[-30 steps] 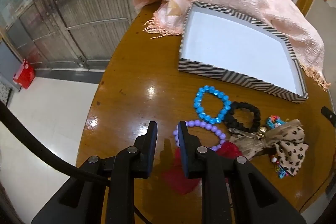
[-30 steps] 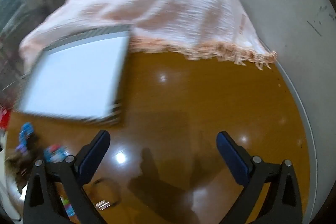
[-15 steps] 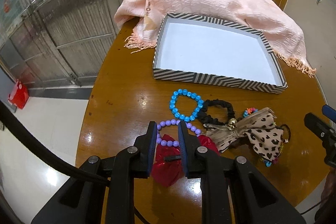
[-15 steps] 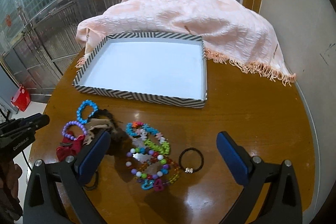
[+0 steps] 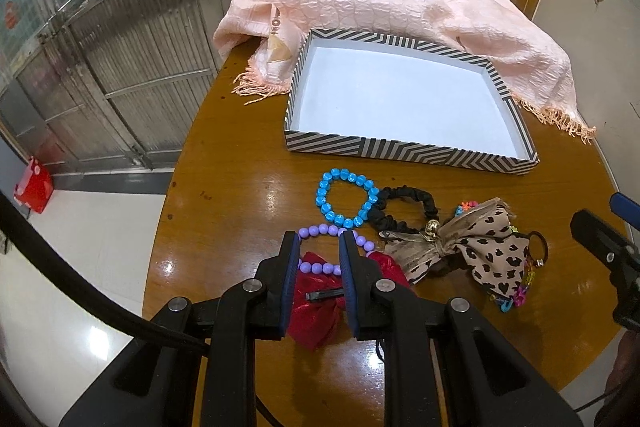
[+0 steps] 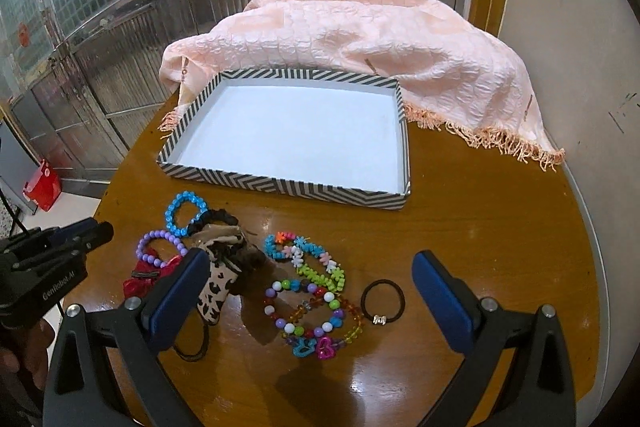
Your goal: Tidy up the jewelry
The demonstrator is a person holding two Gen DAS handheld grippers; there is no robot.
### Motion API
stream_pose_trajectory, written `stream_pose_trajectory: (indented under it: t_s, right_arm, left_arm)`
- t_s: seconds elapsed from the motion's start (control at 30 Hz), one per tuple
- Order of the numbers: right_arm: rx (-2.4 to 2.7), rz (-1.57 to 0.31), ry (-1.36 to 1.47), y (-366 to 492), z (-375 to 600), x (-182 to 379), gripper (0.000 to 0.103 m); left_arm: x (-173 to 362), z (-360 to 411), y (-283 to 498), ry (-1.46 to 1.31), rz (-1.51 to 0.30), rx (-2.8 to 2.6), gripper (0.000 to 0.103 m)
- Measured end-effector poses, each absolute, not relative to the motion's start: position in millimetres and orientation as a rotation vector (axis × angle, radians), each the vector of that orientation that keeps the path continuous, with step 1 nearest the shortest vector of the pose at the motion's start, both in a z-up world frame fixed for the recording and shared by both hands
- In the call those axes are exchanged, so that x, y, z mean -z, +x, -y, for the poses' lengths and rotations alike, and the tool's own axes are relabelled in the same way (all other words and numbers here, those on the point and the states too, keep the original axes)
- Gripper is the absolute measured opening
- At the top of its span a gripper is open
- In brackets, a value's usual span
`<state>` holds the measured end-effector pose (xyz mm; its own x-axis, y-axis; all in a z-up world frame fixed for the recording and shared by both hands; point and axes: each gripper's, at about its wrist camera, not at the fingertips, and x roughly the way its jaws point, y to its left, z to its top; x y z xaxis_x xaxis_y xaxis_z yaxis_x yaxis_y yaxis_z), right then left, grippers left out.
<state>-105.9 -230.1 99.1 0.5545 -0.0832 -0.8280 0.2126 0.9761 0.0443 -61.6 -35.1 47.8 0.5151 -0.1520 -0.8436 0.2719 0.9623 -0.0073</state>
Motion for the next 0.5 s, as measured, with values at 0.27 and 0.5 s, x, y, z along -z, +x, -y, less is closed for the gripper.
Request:
stream_pose_trajectory:
  t_s: [0.27,0.5]
  right_arm:
    - [0.17,-0.994,0.157,-100.2,224.7,-96.6,0.103]
    - [0.166,-1.006,0.139,-96.9,219.2,-94.0,0.103]
  left_arm:
    - [-48.2,33.7,-60.6,0.128,-0.997,0.257,0.006]
    - [-46.2,32.1,-58.1,0.121,-1.008,0.256,0.006]
